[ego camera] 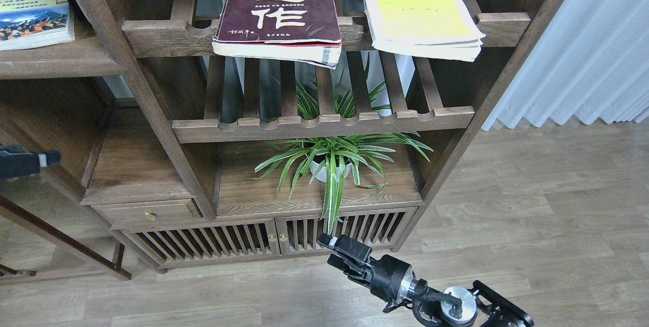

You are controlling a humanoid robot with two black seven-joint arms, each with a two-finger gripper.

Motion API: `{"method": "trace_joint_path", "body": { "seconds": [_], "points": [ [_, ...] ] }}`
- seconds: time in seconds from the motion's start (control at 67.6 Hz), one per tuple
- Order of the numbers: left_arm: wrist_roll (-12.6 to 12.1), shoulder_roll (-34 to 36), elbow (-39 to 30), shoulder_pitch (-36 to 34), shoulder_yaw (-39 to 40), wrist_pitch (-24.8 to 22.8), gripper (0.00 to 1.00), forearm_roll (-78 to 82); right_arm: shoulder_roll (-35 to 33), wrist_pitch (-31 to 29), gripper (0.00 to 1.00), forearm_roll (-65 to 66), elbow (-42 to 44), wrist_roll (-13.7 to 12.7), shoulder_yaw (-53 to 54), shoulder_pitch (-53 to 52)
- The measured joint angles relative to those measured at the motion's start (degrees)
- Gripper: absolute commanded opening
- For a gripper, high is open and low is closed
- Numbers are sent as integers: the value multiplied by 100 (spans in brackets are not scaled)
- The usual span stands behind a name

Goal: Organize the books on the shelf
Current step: 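Place the small book on the upper edge shelf with the left gripper, then reach the right gripper up to the yellow book on the top shelf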

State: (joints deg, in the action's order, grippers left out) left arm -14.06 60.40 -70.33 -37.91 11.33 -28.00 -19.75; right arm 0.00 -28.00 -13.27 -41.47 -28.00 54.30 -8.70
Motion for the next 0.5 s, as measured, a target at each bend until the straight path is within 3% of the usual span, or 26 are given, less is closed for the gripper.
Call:
{"method": "trace_joint_path", "body": {
  "seconds": [0.03,0.222,0.503],
  "points": [
    [16,-455,235,323,40,0,99,-164,0,0,100,0,0,0,66,-42],
    [34,-1800,1076,1108,335,0,99,-596,0,0,100,0,-5,0,312,-205],
    [-3,-3240,1846,1944,910,0,99,-693,0,0,100,0,-267,0,854,-442]
  ]
}}
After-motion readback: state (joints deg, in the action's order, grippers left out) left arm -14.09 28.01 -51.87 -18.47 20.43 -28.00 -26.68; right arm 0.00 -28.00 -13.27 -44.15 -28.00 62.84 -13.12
